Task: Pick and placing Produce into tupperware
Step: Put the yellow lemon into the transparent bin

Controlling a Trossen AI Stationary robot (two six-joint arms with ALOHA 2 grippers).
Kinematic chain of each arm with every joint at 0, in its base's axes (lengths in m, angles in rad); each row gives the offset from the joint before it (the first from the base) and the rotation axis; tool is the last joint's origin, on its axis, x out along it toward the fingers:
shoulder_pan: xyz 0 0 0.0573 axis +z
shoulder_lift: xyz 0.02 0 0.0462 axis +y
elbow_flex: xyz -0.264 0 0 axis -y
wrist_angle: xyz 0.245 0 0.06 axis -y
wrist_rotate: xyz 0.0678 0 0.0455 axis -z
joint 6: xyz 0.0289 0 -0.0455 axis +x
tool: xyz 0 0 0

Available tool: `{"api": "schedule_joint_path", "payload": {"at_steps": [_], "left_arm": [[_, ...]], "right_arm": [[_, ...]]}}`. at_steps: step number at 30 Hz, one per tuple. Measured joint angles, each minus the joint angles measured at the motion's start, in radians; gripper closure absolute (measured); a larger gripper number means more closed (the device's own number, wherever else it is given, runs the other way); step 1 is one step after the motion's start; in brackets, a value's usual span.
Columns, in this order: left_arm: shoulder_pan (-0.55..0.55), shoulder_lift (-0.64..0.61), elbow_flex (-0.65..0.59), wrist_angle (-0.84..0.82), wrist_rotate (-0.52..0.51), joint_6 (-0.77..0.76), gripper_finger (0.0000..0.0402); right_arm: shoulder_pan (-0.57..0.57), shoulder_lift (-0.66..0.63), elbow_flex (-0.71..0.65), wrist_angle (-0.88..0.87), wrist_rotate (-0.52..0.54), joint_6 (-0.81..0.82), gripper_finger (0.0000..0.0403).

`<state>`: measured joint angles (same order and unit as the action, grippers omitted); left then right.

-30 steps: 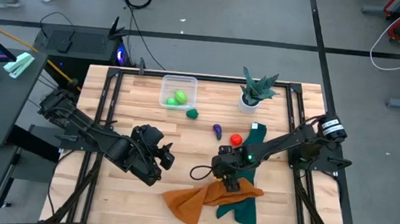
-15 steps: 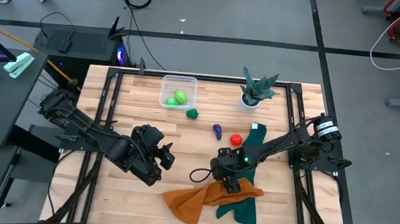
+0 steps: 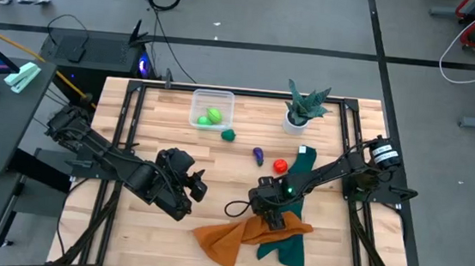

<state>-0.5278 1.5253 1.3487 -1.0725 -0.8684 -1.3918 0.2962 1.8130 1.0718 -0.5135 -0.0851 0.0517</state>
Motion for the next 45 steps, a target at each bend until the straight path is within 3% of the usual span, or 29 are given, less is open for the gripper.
{"api": "schedule_joint_path", "payload": {"at_steps": [9, 30, 38, 45], "left_arm": [[0.0, 0.0, 0.0, -0.001, 0.0, 0.0, 0.0193], [0.0, 0.0, 0.0, 0.0, 0.0, 0.016, 0.0199], [0.0, 0.0, 0.0, 0.0, 0.0, 0.017, 0.0198], [0.0, 0.0, 0.0, 0.0, 0.0, 0.018, 0.0205]], "right_arm": [[0.002, -0.015, -0.002, -0.026, -0.011, 0.015, 0.021], [0.001, -0.046, 0.106, -0.112, 0.008, -0.001, 0.0216], [-0.023, -0.046, 0.106, -0.128, 0.009, -0.012, 0.02], [-0.04, -0.046, 0.087, -0.125, -0.025, -0.031, 0.0148]]}}
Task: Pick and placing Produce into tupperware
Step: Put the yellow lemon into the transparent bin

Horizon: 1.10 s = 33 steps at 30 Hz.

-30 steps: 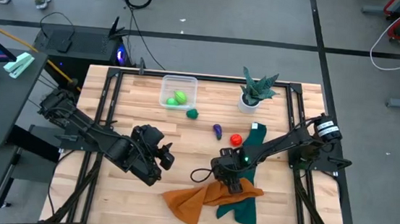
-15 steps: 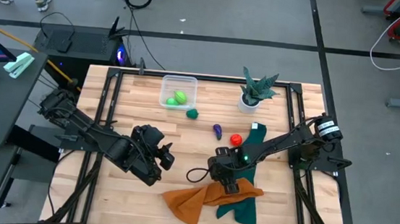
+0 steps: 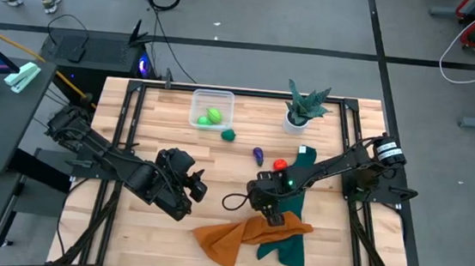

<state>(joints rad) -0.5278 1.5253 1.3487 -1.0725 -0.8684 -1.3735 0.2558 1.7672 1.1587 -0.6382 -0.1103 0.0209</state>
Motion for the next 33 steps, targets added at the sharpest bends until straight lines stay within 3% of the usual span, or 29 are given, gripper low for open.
{"api": "schedule_joint_path", "payload": {"at_steps": [6, 10, 23, 33], "left_arm": [[0.0, 0.0, 0.0, 0.0, 0.0, 0.0, 0.0204], [0.0, 0.0, 0.0, 0.0, 0.0, 0.0, 0.0201], [0.001, 0.0, 0.0, -0.001, -0.003, -0.002, 0.0206], [0.003, 0.0, 0.0, -0.001, -0.003, -0.002, 0.0211]], "right_arm": [[0.0, 0.0, -0.043, 0.002, 0.001, -0.025, 0.0094], [0.0, 0.0, -0.088, 0.021, 0.002, -0.025, 0.0082], [0.002, 0.0, -0.129, 0.089, -0.007, -0.014, 0.0145], [0.002, 0.0, -0.129, 0.095, -0.026, 0.012, 0.0157]]}}
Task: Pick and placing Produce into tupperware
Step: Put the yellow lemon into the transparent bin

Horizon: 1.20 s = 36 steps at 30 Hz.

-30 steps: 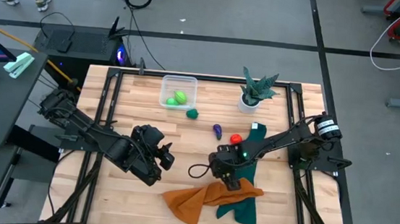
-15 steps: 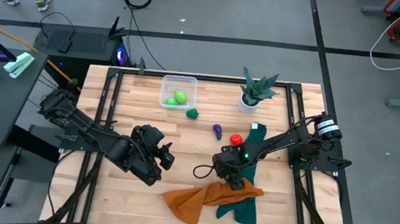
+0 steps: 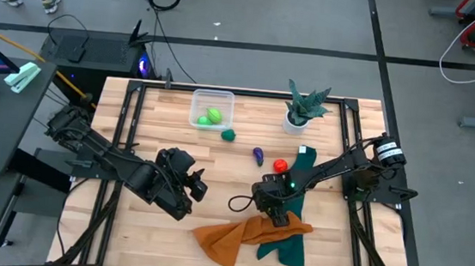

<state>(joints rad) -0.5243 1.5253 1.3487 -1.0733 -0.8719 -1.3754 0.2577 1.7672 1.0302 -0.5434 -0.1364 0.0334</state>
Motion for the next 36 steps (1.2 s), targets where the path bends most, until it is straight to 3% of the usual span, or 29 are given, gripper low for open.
{"api": "schedule_joint_path", "payload": {"at_steps": [17, 28, 32, 36], "left_arm": [[0.0, 0.0, 0.0, 0.0, -0.011, 0.0, 0.0209], [0.006, 0.0, 0.0, -0.001, -0.014, 0.001, 0.0212], [0.006, 0.0, 0.0, -0.001, -0.015, 0.001, 0.0208], [0.006, 0.0, 0.0, -0.001, -0.015, 0.001, 0.0211]], "right_arm": [[0.0, 0.0, 0.0, 0.09, 0.0, 0.106, 0.0208], [0.0, 0.0, 0.0, 0.1, 0.0, 0.116, 0.0264], [0.0, 0.0, 0.0, 0.094, 0.0, 0.131, 0.0254], [0.0, 0.001, 0.0, 0.094, 0.0, 0.132, 0.0215]]}}
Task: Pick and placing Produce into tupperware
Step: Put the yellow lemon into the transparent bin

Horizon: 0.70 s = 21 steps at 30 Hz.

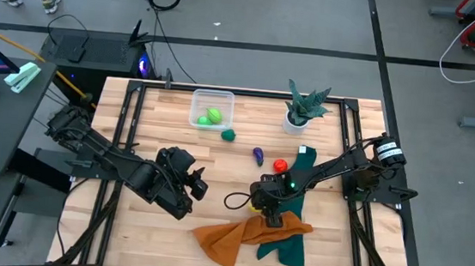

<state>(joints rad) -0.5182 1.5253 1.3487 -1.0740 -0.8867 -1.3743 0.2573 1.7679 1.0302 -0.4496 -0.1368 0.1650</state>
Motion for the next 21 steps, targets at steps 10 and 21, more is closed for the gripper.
{"api": "schedule_joint_path", "payload": {"at_steps": [10, 21], "left_arm": [[0.0, 0.0, 0.0, 0.0, 0.0, 0.0, 0.0211], [0.0, 0.0, 0.0, -0.002, -0.003, 0.0, 0.0211]], "right_arm": [[0.0, 0.0, 0.0, 0.007, 0.0, 0.071, 0.0095], [-0.001, 0.0, 0.001, 0.102, -0.017, 0.107, 0.0169]]}}
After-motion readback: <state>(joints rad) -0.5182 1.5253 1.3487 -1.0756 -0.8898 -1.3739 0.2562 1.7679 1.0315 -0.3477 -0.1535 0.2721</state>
